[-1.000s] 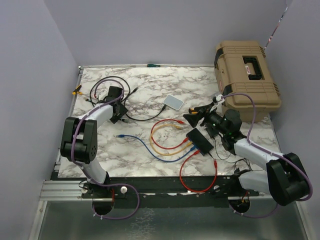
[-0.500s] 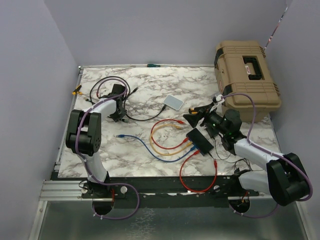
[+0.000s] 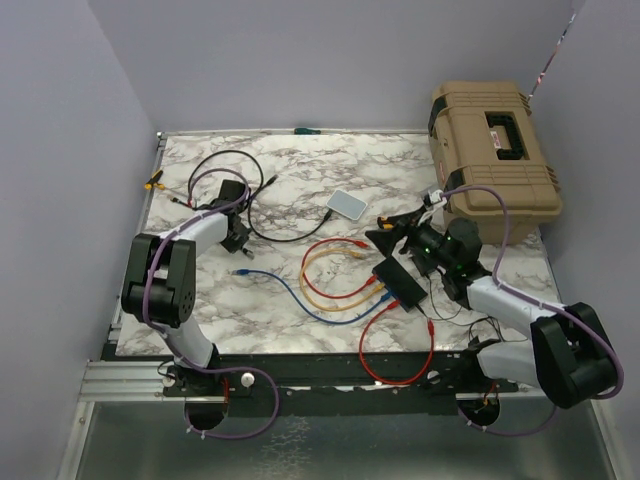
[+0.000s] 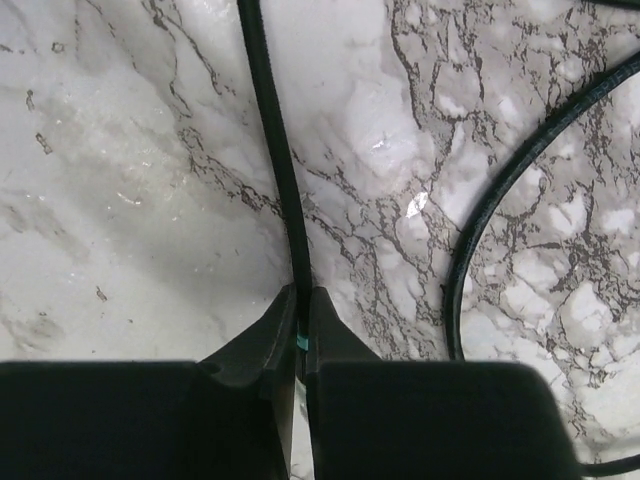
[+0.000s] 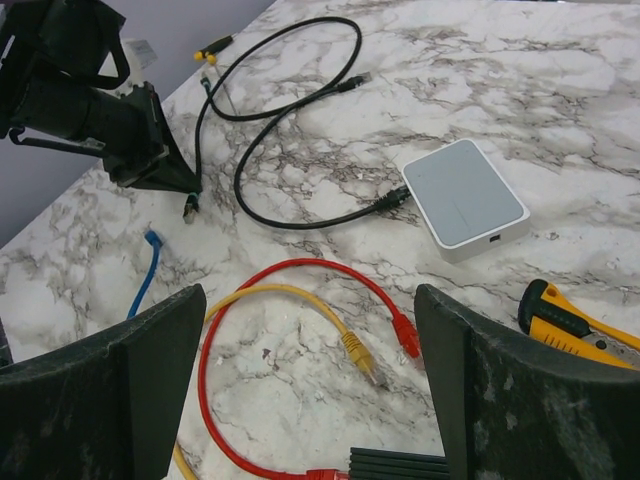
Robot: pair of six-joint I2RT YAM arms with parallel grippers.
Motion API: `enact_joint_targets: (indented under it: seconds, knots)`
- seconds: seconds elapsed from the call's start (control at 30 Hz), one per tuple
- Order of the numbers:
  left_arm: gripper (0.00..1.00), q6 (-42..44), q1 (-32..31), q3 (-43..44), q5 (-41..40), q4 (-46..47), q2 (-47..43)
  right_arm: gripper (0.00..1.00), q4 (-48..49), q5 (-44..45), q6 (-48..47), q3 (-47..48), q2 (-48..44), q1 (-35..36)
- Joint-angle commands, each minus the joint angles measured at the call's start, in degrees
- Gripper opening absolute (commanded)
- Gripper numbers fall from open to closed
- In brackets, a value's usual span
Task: Insert the plug into the switch port
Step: Pick up the connector from the center of the board.
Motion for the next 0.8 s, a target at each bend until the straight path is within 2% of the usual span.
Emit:
enact_joint_targets:
  seconds: [0.0, 0.23, 0.3, 0.47, 0.77]
  knots:
    - [0.04, -1.6, -0.2, -5.4, 5.5, -0.4, -3.7, 0.88, 0.8, -3.4, 0.3, 0.4, 1.9, 0.4]
    - [0.00, -3.6, -0.2, -12.5, 6.0, 7.8, -17.2, 0.89, 2.6, -7.4, 0.1, 1.6, 5.1, 2.5]
    - [0.00, -4.4, -0.2, -15.3, 7.5, 11.8, -21.1, 0.99, 3.7, -7.7, 0.0, 1.6, 5.5, 3.7]
    - [0.00, -8.3, -0.2, -22.5, 10.9, 24.0, -28.9, 1.00, 2.9, -7.8, -0.6, 3.7, 7.1, 6.3]
    - [0.00, -17.9, -0.4, -34.3, 15.9, 46.5, -33.3, 0.99, -1.3, -1.0, 2.3, 10.7, 10.7, 12.7]
